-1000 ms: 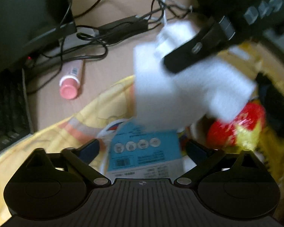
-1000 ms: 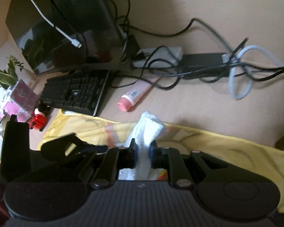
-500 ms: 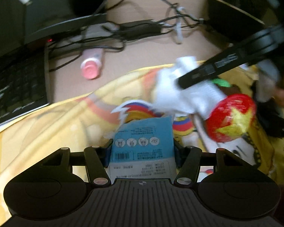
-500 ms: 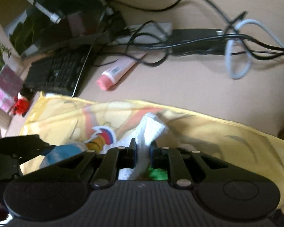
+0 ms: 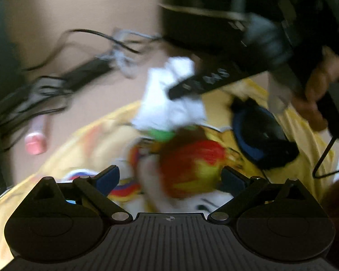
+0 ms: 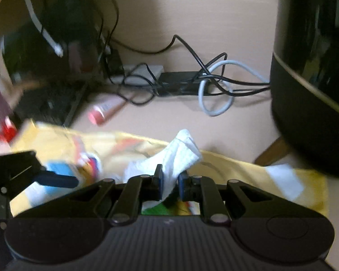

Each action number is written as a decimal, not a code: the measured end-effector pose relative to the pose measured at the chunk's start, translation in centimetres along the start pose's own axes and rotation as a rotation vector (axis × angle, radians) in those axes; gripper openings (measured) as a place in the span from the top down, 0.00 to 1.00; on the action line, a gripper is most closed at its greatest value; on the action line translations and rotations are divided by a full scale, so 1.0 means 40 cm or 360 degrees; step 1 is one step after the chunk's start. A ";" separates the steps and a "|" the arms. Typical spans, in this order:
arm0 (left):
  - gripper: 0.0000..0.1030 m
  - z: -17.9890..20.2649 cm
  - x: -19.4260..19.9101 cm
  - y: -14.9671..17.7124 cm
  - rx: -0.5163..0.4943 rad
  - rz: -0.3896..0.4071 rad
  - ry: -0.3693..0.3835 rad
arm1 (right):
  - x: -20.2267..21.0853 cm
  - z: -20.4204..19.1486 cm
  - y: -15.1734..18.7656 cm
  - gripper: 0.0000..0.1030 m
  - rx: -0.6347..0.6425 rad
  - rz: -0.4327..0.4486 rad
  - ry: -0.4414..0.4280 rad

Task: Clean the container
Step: 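Wipe the doll's red star-patterned body with the tissue in the right tool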

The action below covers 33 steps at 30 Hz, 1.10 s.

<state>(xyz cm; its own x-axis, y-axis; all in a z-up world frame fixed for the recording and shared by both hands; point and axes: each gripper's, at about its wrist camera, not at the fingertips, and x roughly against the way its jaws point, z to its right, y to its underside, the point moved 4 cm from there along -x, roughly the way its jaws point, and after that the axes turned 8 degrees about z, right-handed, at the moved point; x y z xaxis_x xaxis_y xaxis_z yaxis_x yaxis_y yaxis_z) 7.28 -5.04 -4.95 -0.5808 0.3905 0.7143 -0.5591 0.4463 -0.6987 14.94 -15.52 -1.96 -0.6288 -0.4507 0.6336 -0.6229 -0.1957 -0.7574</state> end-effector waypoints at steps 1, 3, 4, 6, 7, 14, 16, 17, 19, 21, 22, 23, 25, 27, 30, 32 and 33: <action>0.04 0.016 -0.018 0.000 -0.0027 -0.0024 -0.0010 | 0.002 0.003 0.012 0.86 -0.0012 -0.0024 -0.0012; 0.03 0.035 -0.032 0.003 -0.0059 -0.0048 -0.0008 | 0.009 0.009 0.033 0.86 -0.0088 -0.0062 -0.0074; 0.03 0.040 -0.033 0.004 -0.0071 -0.0057 -0.0013 | 0.015 0.011 0.041 0.86 -0.0149 -0.0074 -0.0121; 0.03 0.031 -0.027 0.007 -0.0058 -0.0065 -0.0019 | 0.037 0.011 0.045 0.86 -0.0288 -0.0058 -0.0251; 0.03 0.026 -0.024 0.009 -0.0049 -0.0068 -0.0021 | 0.047 0.008 0.043 0.86 -0.0362 -0.0047 -0.0331; 0.03 -0.031 -0.014 0.004 0.0084 -0.0075 -0.0082 | 0.048 -0.014 0.033 0.81 -0.0428 -0.0065 -0.0449; 0.03 -0.040 -0.010 0.000 0.0107 -0.0077 -0.0074 | 0.026 0.013 0.042 0.80 -0.0438 -0.0091 -0.0347; 0.03 -0.042 -0.009 -0.001 0.0107 -0.0076 -0.0069 | 0.014 0.031 0.044 0.80 -0.0482 -0.0108 -0.0321; 0.03 -0.042 -0.009 -0.005 0.0103 -0.0072 -0.0051 | 0.000 0.054 0.035 0.67 -0.0610 -0.0098 -0.0349; 0.03 -0.036 -0.012 -0.009 0.0096 -0.0066 -0.0022 | -0.011 0.055 0.017 0.44 -0.0656 -0.0061 -0.0370; 0.03 -0.029 -0.015 -0.012 0.0084 -0.0063 0.0002 | -0.017 0.049 0.007 0.37 -0.0653 -0.0041 -0.0378; 0.03 -0.021 -0.016 -0.013 0.0065 -0.0061 0.0020 | -0.027 0.036 -0.001 0.35 -0.0631 -0.0042 -0.0400; 0.03 -0.008 -0.017 -0.014 0.0024 -0.0063 0.0042 | -0.052 0.001 -0.012 0.34 -0.0544 -0.0058 -0.0438; 0.03 0.002 -0.019 -0.014 -0.0017 -0.0069 0.0046 | -0.074 -0.037 -0.018 0.37 -0.0386 -0.0076 -0.0420; 0.03 -0.004 -0.020 -0.009 -0.0014 -0.0084 0.0032 | -0.088 -0.080 -0.013 0.75 -0.0111 -0.0101 -0.0358; 0.03 -0.013 -0.020 -0.004 0.0021 -0.0092 0.0023 | -0.080 -0.072 -0.006 0.90 -0.0070 -0.0101 -0.0314; 0.03 -0.018 -0.020 -0.001 0.0039 -0.0098 0.0015 | -0.072 -0.060 -0.006 0.90 -0.0092 -0.0091 -0.0297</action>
<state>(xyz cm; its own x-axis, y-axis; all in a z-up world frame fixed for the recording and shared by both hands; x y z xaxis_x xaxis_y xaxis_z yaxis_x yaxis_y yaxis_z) 8.21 -4.78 -5.45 -0.5394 0.3704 0.7562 -0.6081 0.4499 -0.6541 15.78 -12.10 -3.22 -0.4978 -0.5947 0.6313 -0.6842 -0.1781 -0.7072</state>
